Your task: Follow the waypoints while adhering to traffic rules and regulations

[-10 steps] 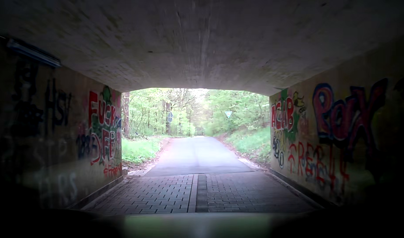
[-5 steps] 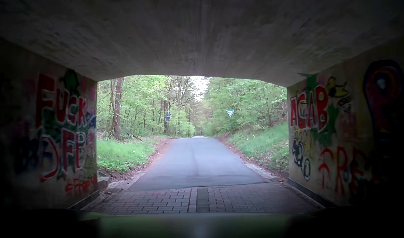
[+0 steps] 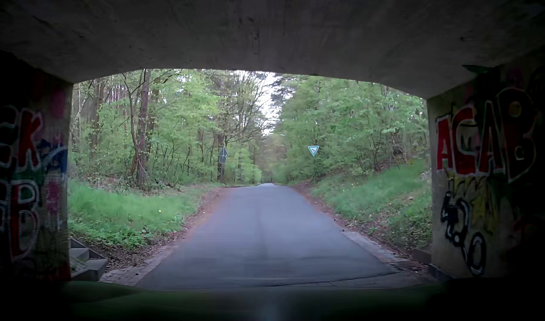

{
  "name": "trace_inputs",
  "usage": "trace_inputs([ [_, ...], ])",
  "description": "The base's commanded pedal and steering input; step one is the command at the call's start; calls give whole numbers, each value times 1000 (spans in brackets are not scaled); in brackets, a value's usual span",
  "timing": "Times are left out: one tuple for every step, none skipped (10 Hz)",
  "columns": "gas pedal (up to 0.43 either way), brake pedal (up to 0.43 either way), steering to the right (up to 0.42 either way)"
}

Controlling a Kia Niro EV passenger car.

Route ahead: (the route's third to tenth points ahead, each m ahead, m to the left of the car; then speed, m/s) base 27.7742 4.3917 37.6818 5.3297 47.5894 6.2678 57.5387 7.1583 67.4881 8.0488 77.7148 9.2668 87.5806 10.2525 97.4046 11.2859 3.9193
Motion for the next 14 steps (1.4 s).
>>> trace_inputs([
  [98, 0, 4],
  [98, 0, 4],
  [98, 0, 4],
  [98, 0, 3],
  [98, 0, 3],
  [98, 0, 3],
  [98, 0, 3],
  [98, 0, 2],
  [98, 0, 2],
  [98, 0, 3],
  [98, 0, 6],
  [98, 0, 8],
  [98, 0, 3],
  [98, 0, 2],
])
